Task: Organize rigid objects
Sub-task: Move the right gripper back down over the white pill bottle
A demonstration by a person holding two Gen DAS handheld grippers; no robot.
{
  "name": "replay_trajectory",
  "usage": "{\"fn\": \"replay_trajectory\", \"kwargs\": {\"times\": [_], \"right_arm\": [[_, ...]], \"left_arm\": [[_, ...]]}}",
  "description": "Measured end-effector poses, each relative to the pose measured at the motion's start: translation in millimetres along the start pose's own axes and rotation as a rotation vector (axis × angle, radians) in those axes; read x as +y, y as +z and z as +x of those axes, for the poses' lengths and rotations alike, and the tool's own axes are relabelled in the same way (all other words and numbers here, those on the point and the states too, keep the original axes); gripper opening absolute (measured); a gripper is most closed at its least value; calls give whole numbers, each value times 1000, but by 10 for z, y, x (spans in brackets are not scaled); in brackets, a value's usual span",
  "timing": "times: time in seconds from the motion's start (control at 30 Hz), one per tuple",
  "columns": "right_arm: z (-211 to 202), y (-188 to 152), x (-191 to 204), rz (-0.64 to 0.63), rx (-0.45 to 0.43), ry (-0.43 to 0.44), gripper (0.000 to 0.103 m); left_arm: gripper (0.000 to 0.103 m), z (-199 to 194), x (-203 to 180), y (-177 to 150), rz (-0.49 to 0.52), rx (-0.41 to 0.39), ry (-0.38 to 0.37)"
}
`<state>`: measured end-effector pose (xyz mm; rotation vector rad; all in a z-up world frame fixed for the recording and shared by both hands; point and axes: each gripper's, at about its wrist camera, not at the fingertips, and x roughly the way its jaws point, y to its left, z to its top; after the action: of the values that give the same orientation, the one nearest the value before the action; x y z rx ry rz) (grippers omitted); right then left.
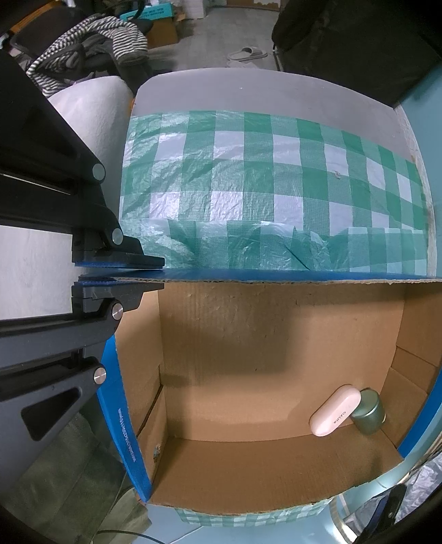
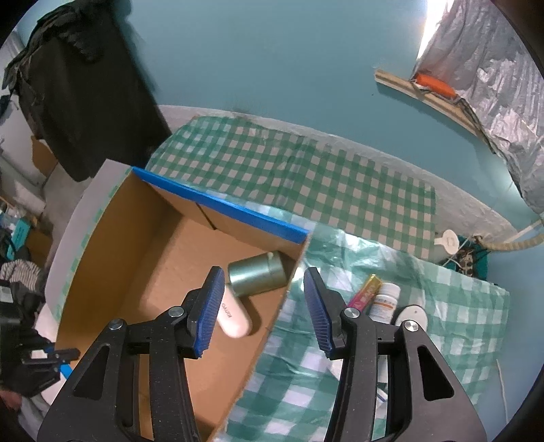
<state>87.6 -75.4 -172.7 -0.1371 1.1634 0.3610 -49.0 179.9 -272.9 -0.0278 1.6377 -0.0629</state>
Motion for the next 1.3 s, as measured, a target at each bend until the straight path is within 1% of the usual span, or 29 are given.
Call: {"fn": "replay_trajectory", "kwargs": {"times": [0.3,0.5,0.73,0.83,1.0,1.3], "right_arm": [[-167,-122,-237,35,-4,-34,49],[-190,-293,-482,88,14,-72,49],[-125,-570,-807,161,62,-112,49],[-69,-728,-951,189,97,-142,49],[33,-975,-1119,226,141,-162,49],[314,-1369,-1407,353,222,-153,49]], "left_arm": [[5,-15,-11,8,0,-1,0],[5,-19,-9,10,2,1,2],[5,-24,-18,25,2,5,1],[5,-25,-26,32,5,6,3],[5,-25,-32,31,6,7,4],[5,-23,-40,32,8,13,6]]}}
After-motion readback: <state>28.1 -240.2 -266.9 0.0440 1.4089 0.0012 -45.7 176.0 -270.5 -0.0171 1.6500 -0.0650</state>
